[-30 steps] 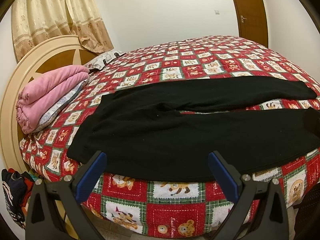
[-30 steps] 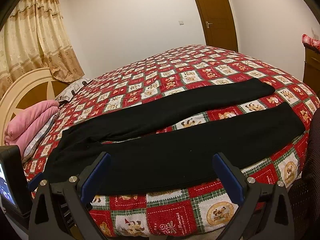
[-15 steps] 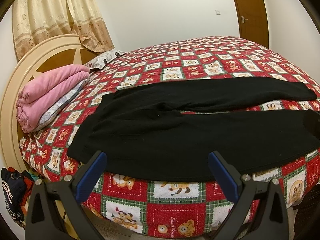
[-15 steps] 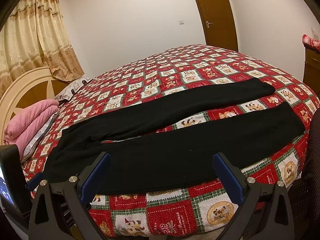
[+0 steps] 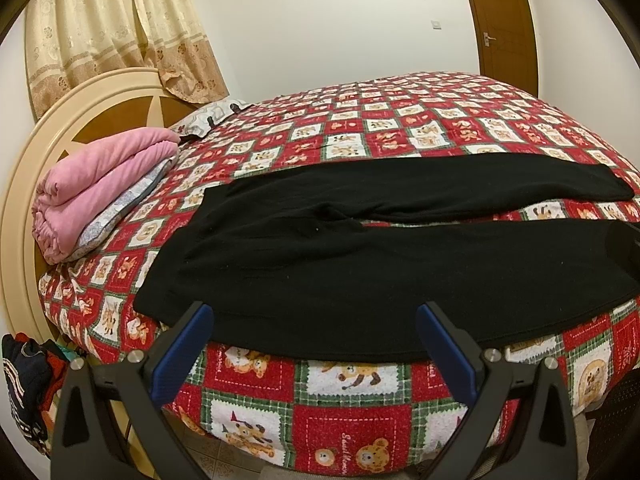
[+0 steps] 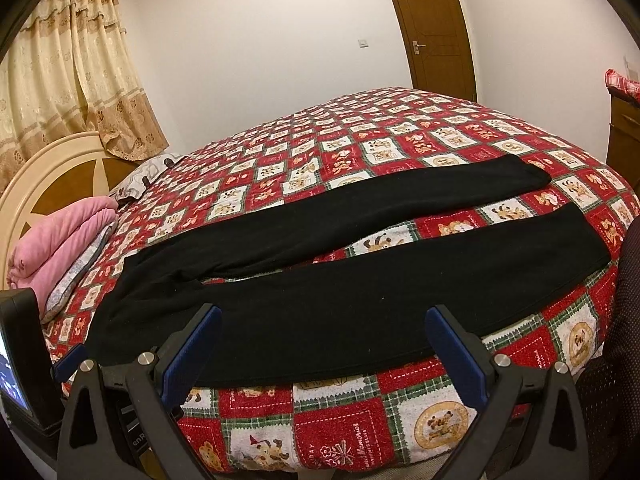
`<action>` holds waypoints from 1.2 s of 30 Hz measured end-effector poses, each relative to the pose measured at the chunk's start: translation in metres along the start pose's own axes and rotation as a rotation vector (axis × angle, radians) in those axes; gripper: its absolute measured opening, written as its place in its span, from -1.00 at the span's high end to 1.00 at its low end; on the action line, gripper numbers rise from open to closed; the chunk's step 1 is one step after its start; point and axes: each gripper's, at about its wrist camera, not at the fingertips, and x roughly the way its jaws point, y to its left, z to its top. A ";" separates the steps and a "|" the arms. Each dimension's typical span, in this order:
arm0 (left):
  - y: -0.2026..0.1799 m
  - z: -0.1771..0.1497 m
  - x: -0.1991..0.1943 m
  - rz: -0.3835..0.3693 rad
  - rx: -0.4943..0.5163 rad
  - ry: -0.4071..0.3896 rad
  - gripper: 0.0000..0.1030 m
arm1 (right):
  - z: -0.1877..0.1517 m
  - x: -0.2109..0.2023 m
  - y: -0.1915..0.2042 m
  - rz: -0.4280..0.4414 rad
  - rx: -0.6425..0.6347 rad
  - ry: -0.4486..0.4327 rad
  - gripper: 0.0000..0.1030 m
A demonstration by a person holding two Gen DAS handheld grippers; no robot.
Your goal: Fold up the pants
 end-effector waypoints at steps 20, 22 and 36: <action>0.000 -0.004 0.003 -0.005 -0.010 0.013 -1.00 | -0.001 0.001 0.001 -0.001 -0.004 0.004 -0.98; 0.000 -0.004 0.006 -0.007 -0.012 0.020 -1.00 | -0.002 0.004 0.000 -0.002 -0.009 0.010 -0.98; 0.046 0.026 0.053 -0.002 -0.024 0.065 -1.00 | 0.018 0.036 -0.007 -0.038 -0.096 0.030 -0.98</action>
